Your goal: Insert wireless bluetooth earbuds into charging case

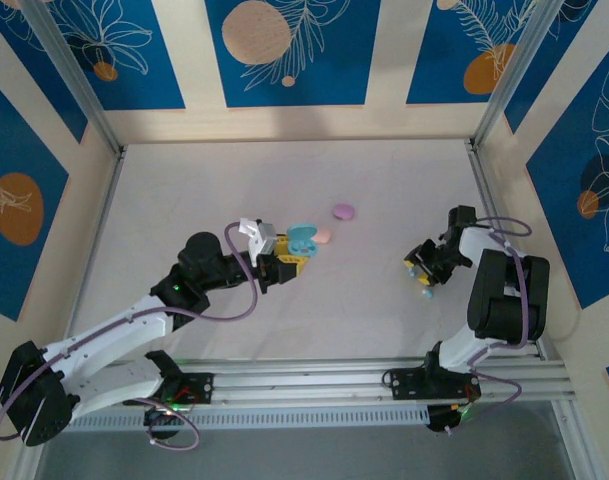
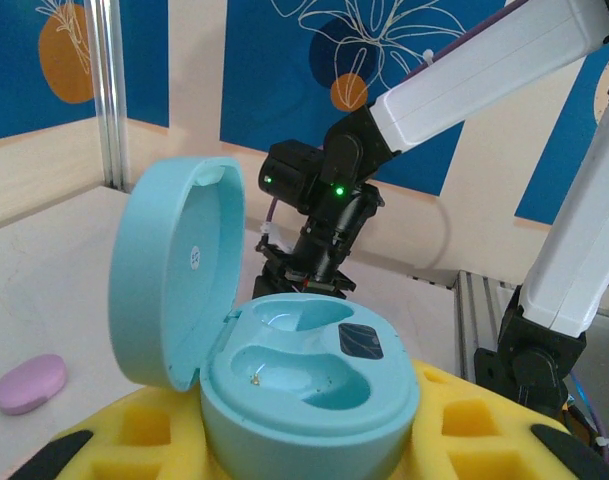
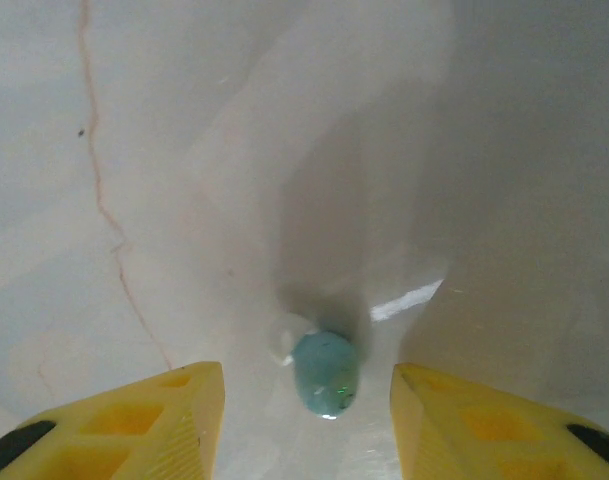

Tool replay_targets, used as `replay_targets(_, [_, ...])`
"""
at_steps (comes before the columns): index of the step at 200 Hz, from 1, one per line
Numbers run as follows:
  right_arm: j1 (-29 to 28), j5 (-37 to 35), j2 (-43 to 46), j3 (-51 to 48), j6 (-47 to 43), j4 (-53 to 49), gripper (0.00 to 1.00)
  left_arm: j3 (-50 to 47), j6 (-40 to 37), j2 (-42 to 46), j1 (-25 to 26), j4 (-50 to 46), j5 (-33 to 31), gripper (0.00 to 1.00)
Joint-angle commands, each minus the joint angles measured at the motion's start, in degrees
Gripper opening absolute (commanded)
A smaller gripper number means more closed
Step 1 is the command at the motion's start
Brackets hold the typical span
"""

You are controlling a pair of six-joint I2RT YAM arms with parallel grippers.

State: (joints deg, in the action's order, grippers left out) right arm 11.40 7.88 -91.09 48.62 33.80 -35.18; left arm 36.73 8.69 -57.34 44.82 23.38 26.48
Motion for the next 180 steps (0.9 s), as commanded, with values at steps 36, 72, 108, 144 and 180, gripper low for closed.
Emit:
replay_targets(36, [-3.9,7.3,-1.6,2.4,-1.9,0.6,0.48,0.7,0.9,1.0,0.5,-0.1,-0.2,0.27])
replay_targets(72, [-5.7,13.0,-1.8,2.9,-3.5,3.5,0.49,0.9,1.0,0.7,0.7,-0.1,-0.2,0.27])
replay_targets(108, [-6.0,14.8,-0.3,4.8,-5.0,3.0,0.49,1.2,1.1,0.6,0.7,-0.8,-0.1,0.27])
replay_targets(144, [-5.5,5.1,-0.3,8.5,-6.4,-0.1,0.49,1.2,1.1,0.6,0.7,-0.9,-0.4,0.27])
replay_targets(180, [-2.2,4.7,-6.8,12.0,-7.7,0.4,0.52,1.3,1.3,0.2,0.8,-0.7,-0.1,0.28])
